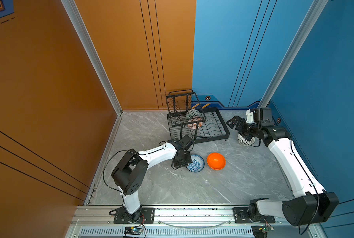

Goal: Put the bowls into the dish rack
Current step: 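Grasp the rim of the blue-and-white floral bowl with the left gripper, then lift the floral bowl high with left gripper while right gripper rises toward it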

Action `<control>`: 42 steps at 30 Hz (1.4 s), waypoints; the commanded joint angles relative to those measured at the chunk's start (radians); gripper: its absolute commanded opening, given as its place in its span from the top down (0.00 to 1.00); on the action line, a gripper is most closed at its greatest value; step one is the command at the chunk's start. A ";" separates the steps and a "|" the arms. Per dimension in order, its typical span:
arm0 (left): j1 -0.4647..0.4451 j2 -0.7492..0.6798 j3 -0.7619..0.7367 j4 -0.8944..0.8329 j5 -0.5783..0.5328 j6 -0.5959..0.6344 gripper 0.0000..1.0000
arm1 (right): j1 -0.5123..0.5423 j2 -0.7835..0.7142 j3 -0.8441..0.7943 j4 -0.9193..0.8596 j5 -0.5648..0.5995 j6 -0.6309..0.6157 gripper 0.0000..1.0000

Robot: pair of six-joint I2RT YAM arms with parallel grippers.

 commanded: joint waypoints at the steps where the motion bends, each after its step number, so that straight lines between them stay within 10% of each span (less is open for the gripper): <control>1: -0.005 -0.111 -0.012 -0.003 -0.054 0.021 1.00 | -0.002 0.020 0.043 -0.016 0.006 0.022 0.00; 23: -0.054 -0.129 0.539 0.168 -0.153 0.316 1.00 | -0.129 0.079 0.362 -0.095 0.004 0.242 0.00; 42: -0.031 0.128 0.817 0.719 -0.703 0.739 1.00 | -0.063 0.317 0.798 -0.006 -0.110 0.473 0.00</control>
